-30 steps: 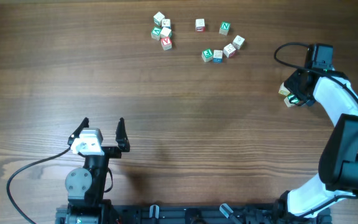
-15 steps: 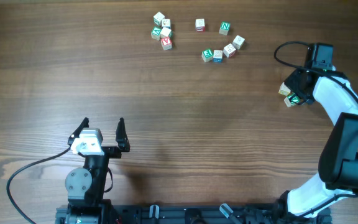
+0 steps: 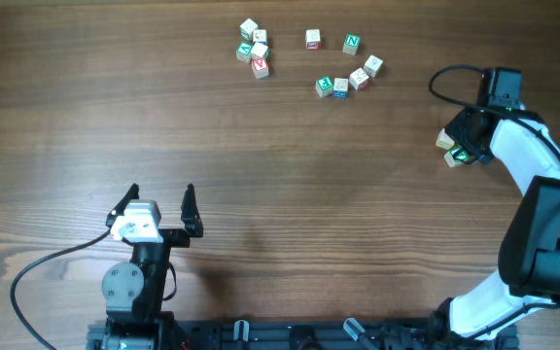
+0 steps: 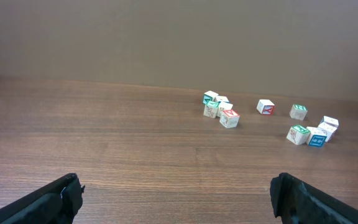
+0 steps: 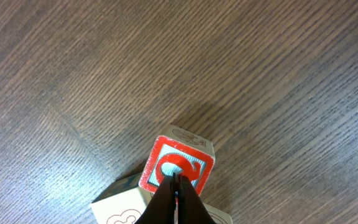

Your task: Form a circle

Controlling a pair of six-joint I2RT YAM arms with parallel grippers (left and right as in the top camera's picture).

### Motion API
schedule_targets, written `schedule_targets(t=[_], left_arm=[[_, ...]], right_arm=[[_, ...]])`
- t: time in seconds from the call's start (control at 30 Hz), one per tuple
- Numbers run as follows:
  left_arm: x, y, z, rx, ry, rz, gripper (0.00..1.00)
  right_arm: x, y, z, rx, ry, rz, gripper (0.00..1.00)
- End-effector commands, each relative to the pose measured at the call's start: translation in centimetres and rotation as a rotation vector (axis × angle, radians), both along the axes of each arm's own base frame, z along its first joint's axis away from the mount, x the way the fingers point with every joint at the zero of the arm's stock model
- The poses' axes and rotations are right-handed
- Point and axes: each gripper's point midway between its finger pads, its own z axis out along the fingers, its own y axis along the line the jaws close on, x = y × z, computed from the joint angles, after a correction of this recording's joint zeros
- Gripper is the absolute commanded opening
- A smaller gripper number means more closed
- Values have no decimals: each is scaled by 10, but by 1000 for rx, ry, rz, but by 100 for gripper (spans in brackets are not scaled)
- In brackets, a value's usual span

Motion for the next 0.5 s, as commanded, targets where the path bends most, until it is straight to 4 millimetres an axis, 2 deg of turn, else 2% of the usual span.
schedule_targets(t=[0.0, 0.47], left_arm=[[0, -4, -1, -8, -1, -20, 100], [0, -4, -1, -8, -1, -20, 100]], right_arm=[[-16, -3, -18, -10, 79, -8, 4], [-19, -8, -14, -37, 85, -26, 4]])
